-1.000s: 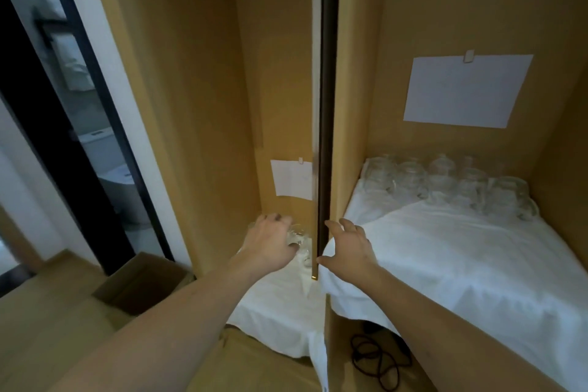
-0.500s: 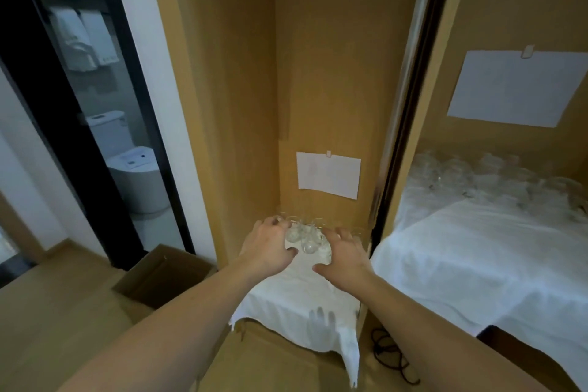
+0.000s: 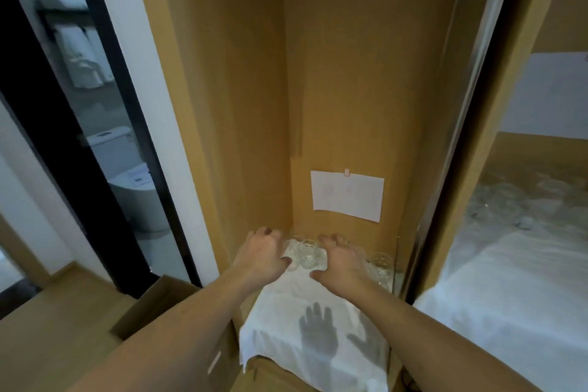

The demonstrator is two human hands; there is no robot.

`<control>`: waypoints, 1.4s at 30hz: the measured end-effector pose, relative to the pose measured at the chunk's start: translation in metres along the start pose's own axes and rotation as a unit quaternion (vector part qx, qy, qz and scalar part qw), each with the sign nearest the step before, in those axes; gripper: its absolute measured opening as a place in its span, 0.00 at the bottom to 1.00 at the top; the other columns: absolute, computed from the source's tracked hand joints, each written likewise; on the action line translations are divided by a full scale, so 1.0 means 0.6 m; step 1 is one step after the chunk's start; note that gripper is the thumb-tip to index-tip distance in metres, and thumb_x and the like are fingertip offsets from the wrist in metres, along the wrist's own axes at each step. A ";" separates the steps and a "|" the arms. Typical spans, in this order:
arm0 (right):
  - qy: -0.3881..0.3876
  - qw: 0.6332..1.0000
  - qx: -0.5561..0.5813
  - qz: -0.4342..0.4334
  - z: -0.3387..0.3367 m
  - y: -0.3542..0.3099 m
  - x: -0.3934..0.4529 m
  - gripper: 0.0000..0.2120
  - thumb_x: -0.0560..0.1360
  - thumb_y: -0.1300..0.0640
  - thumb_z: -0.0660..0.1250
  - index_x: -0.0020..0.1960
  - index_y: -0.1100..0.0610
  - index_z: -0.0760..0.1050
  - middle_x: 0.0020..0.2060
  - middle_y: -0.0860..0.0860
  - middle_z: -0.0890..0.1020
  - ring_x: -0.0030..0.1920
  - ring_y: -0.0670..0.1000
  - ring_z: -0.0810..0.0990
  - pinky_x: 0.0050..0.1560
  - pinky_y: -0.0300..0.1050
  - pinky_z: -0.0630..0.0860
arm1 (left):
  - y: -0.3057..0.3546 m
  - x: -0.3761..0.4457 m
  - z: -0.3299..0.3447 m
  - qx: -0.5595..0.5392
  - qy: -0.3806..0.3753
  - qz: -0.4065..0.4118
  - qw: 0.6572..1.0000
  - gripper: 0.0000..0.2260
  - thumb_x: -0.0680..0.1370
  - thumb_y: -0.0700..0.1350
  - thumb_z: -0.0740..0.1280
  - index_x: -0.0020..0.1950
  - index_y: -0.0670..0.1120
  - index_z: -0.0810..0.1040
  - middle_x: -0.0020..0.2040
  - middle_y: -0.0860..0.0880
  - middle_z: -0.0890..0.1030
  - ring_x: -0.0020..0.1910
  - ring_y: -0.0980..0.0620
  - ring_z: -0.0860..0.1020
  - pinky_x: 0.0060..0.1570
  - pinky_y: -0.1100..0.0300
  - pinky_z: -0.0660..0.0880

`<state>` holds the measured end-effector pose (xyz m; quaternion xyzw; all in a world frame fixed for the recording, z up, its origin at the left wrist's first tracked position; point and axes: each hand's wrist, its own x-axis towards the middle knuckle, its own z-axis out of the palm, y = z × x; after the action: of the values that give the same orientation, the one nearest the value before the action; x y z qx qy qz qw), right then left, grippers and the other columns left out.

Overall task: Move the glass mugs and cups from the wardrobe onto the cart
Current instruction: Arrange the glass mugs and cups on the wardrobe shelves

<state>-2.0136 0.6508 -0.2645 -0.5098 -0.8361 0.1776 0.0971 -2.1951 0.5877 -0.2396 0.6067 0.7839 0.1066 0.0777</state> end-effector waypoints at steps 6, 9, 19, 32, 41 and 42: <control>-0.027 0.999 0.037 0.016 0.028 0.017 0.113 0.37 0.72 0.44 0.73 0.77 0.46 0.62 0.72 0.52 0.69 0.71 0.57 0.67 0.69 0.49 0.68 | -0.035 0.115 0.004 0.002 0.002 -0.017 1.000 0.26 0.76 0.57 0.70 0.71 0.48 0.72 0.67 0.46 0.75 0.65 0.43 0.72 0.60 0.50 0.76; -0.049 0.997 0.046 0.026 0.050 0.030 0.156 0.39 0.72 0.44 0.73 0.78 0.48 0.61 0.73 0.52 0.68 0.73 0.57 0.66 0.71 0.49 0.67 | -0.044 0.165 0.021 0.000 -0.012 -0.018 1.000 0.27 0.76 0.57 0.69 0.73 0.48 0.71 0.67 0.46 0.76 0.64 0.44 0.74 0.58 0.50 0.77; -0.127 0.986 0.063 0.084 0.134 0.084 0.252 0.38 0.73 0.44 0.72 0.78 0.50 0.62 0.72 0.54 0.69 0.72 0.58 0.67 0.71 0.49 0.68 | -0.080 0.283 0.105 -0.040 -0.085 -0.028 0.995 0.27 0.76 0.56 0.70 0.72 0.47 0.72 0.66 0.45 0.76 0.61 0.43 0.77 0.57 0.54 0.75; -0.149 0.959 0.051 0.235 0.216 0.124 0.383 0.40 0.74 0.43 0.72 0.80 0.50 0.57 0.75 0.54 0.66 0.74 0.57 0.64 0.71 0.49 0.66 | -0.153 0.485 0.230 -0.104 -0.162 -0.022 0.981 0.28 0.74 0.53 0.73 0.71 0.46 0.72 0.64 0.43 0.77 0.63 0.42 0.75 0.60 0.54 0.74; -0.153 0.936 0.083 0.306 0.304 0.173 0.429 0.42 0.73 0.41 0.73 0.80 0.52 0.57 0.74 0.55 0.66 0.74 0.57 0.65 0.71 0.48 0.65 | -0.186 0.531 0.328 -0.118 -0.221 -0.068 0.966 0.30 0.74 0.53 0.73 0.74 0.47 0.70 0.66 0.43 0.75 0.65 0.42 0.75 0.63 0.52 0.74; -0.153 0.934 0.087 0.311 0.316 0.182 0.436 0.42 0.73 0.41 0.73 0.79 0.52 0.57 0.74 0.55 0.66 0.74 0.57 0.65 0.71 0.48 0.65 | -0.188 0.536 0.341 -0.130 -0.214 -0.079 0.965 0.30 0.74 0.53 0.73 0.74 0.47 0.70 0.66 0.43 0.75 0.65 0.42 0.75 0.63 0.53 0.73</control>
<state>-2.1100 0.8907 -0.4869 -0.7008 -0.6213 0.3471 -0.0480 -2.3300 0.8868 -0.4639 0.5359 0.7741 0.0689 0.3297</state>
